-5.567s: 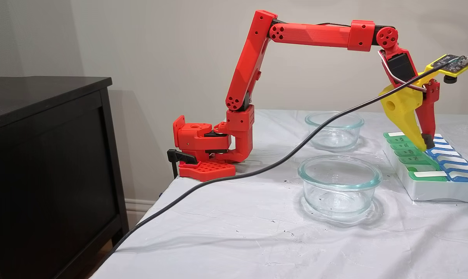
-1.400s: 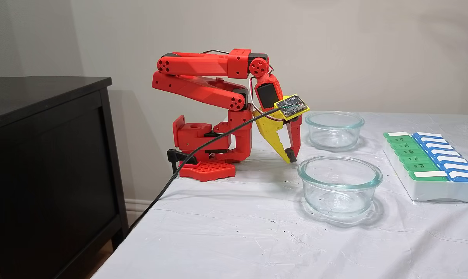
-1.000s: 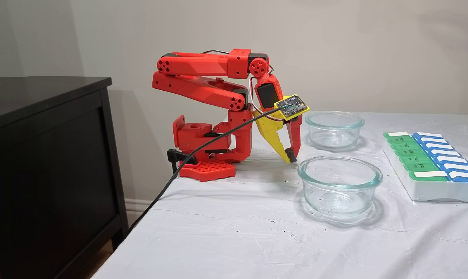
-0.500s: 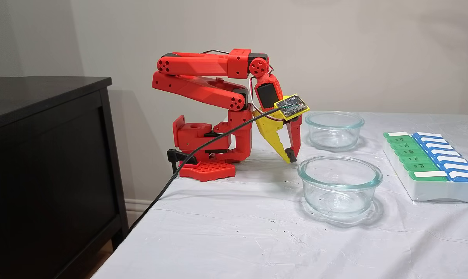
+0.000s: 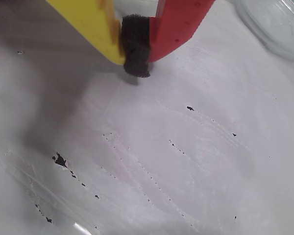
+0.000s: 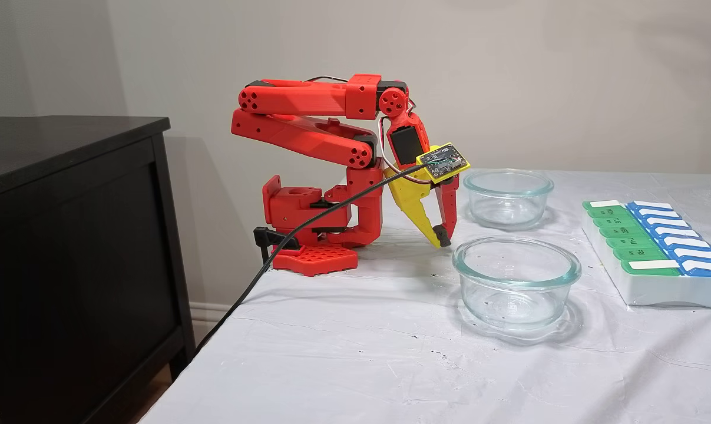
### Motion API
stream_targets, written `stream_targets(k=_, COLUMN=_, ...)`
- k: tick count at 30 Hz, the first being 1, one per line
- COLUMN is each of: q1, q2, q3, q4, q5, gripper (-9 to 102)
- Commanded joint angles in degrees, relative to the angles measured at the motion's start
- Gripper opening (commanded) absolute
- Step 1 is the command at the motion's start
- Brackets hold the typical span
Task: Sort medicines into box.
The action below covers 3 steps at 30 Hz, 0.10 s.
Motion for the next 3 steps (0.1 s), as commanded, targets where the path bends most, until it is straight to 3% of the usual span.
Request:
stream_targets(k=1, q1=-0.1, q2=1.3, q3=-1.3, q4=0.1, q5=0.0, gripper=0)
stream_targets(k=3, q1=-0.1, q2=1.3, q3=-1.3, q4=0.1, q5=0.0, gripper=0)
